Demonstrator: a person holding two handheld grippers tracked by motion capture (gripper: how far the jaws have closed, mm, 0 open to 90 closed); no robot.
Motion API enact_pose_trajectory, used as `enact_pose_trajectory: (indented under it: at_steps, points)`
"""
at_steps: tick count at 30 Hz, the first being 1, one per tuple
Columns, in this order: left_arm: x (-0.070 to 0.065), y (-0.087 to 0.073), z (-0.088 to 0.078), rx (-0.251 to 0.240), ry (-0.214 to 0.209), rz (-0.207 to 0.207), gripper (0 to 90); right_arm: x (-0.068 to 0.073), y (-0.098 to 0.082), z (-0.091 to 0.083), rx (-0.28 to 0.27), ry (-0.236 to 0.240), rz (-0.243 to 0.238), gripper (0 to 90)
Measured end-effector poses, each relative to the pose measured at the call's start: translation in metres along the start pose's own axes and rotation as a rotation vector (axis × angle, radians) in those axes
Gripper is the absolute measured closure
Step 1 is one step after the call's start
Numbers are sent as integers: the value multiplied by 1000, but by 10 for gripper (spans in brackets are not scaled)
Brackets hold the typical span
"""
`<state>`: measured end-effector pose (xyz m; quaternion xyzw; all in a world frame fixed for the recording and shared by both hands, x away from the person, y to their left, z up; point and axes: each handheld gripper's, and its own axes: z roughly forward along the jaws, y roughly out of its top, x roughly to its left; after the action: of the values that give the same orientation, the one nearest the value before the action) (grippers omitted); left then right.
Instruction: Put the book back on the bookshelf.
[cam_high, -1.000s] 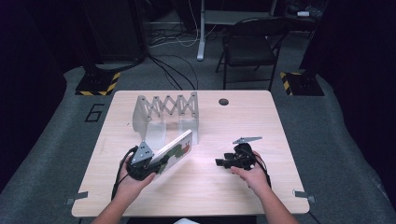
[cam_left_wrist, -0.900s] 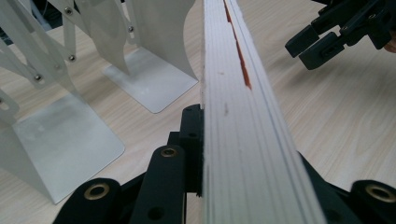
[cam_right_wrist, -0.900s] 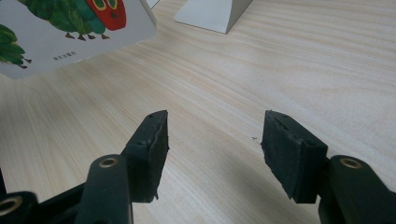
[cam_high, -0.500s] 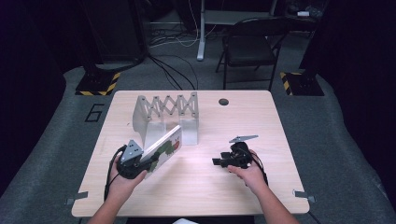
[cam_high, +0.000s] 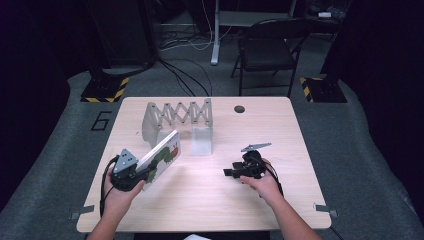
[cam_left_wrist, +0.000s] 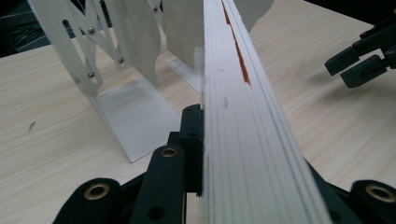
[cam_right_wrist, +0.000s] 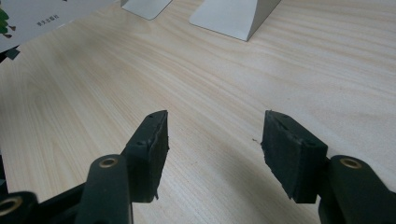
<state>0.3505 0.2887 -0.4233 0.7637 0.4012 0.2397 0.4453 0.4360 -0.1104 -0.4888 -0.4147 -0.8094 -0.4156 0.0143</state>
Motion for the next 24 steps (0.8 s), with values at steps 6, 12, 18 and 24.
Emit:
enact_pose_trajectory:
  at_steps: [6, 12, 18, 24]
  points:
    - [9, -2, -5, -7, 27, -38, 756, 0, 1, 1, 0, 2, -2, 411]
    - [13, -4, -5, -8, 51, -60, 756, 0, 1, 1, 0, 1, -3, 411]
    - [12, -6, -3, -15, 93, -91, 756, -1, 0, 1, 3, 0, -2, 411]
    - [7, -5, 2, -14, 146, -123, 756, -1, 0, 2, 6, 0, -5, 411]
